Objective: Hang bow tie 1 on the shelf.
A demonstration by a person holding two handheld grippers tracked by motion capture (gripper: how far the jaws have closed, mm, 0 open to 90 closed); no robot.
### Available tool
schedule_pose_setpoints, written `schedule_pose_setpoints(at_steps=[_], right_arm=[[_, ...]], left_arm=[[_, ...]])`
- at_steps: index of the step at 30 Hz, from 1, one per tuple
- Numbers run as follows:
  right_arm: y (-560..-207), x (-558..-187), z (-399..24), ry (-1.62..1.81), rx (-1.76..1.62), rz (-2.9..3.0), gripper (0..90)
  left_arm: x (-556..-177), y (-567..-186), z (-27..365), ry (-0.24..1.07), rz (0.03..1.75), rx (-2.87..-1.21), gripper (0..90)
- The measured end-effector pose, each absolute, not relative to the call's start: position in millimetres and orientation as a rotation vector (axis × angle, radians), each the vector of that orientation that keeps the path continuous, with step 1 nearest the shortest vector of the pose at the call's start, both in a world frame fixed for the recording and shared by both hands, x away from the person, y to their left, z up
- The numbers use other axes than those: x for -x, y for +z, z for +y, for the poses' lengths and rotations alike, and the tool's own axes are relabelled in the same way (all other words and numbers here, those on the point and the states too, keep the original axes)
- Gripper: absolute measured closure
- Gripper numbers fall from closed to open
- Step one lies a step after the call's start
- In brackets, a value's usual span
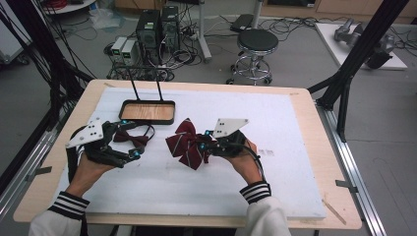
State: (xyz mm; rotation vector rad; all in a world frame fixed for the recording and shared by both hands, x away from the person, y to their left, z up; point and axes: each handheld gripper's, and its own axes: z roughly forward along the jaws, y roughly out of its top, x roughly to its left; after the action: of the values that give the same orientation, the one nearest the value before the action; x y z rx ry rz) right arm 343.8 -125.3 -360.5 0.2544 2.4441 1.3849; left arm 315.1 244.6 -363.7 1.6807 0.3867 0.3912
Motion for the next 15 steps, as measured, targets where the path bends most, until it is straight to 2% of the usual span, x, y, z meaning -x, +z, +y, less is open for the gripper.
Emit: schedule_pose_setpoints(at_steps=[15], right_arm=[[-358,-340,-116,1.609,-0.213,2.426,75.5]], left_arm=[[-328,-349,197,0.257,0.283,-1.739,10.4]])
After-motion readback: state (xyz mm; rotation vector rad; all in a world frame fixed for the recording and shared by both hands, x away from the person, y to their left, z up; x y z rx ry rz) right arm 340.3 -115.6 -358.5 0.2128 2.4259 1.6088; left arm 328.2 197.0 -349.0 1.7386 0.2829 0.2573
